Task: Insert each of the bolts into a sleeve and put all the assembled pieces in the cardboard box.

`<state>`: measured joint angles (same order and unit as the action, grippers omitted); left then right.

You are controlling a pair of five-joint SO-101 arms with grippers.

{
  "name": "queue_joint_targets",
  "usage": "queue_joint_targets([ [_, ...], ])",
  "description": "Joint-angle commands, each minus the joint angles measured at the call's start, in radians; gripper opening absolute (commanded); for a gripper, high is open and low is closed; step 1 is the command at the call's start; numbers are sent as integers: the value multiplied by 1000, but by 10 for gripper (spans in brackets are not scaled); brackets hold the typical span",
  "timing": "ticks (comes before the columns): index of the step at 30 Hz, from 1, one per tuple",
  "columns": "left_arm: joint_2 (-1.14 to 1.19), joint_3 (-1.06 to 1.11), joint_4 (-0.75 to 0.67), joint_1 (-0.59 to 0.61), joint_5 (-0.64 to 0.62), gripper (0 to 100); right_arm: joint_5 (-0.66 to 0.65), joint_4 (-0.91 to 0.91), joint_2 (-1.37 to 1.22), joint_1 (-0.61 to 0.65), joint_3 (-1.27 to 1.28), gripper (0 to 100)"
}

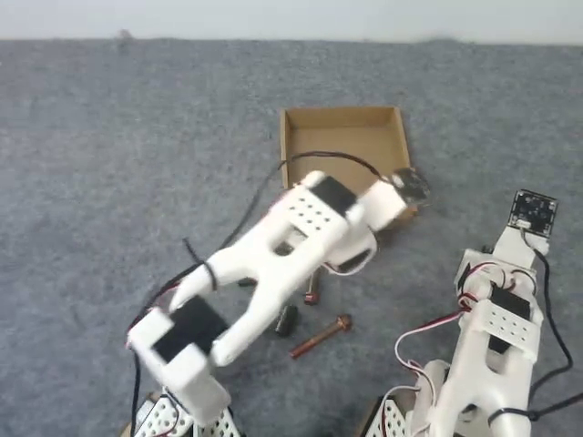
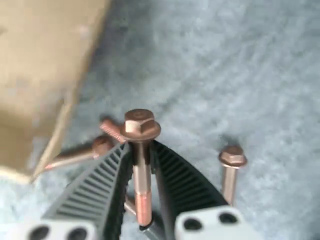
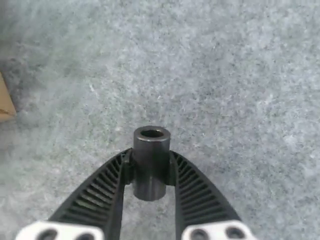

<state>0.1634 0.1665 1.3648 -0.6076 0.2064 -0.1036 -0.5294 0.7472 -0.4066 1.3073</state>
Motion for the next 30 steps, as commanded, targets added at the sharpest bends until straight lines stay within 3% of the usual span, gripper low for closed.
queue_joint_targets([
  [1, -153, 54, -77, 91, -64, 10, 2, 21, 38, 15, -6, 9],
  [10, -267, 294, -284, 434, -295, 10, 2, 21, 38, 16, -2, 9],
  [15, -304, 441, -420, 585, -361, 11, 2, 21, 38, 21, 0, 9],
  [20, -299, 510, -489, 660, -385, 15, -46, 13, 38, 44, 2, 9],
  [25, -298, 519, -486, 736, -496, 124, -55, 13, 38, 48, 9, 7],
  [30, -298, 539, -486, 743, -496, 162, -57, 13, 38, 48, 11, 7],
])
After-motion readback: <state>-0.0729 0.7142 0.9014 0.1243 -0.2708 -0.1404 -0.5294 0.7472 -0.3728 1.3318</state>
